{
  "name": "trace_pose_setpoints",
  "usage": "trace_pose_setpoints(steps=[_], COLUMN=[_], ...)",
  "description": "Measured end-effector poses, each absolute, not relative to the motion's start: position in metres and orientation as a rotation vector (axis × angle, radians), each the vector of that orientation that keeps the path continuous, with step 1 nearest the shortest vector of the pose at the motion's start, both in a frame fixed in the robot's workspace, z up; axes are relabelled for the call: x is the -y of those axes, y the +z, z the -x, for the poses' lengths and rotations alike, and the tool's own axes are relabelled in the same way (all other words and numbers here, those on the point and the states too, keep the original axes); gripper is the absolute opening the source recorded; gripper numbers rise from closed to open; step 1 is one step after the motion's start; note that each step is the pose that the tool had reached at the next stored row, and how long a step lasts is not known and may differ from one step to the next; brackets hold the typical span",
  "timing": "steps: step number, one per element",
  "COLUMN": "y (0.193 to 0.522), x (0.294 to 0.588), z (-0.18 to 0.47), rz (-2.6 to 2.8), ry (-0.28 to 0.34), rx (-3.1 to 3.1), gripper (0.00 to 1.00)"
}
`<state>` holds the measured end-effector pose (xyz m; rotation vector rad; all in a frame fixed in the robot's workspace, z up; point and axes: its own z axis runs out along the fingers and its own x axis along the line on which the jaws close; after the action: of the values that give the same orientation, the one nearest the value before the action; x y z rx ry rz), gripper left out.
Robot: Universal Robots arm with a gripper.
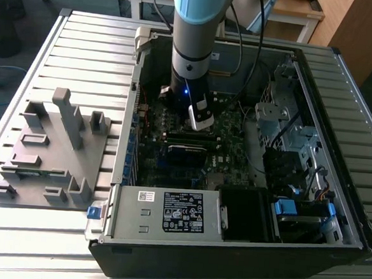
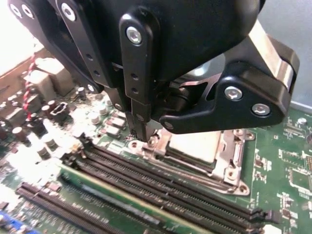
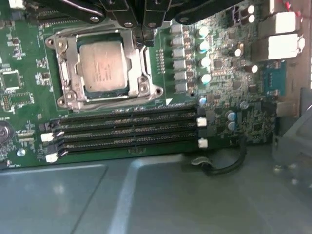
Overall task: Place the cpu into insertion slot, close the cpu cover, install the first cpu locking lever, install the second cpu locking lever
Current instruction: 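Install the second cpu locking lever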
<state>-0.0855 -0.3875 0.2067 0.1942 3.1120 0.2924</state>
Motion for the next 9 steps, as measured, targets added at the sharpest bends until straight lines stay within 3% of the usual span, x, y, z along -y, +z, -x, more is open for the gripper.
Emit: trace_pose_setpoints(steps=[9], y=[0.207], x=[0.37], z=[0.075], rz=[-0.195], ry=[0.254], rx=[-3.114], gripper=[0.1])
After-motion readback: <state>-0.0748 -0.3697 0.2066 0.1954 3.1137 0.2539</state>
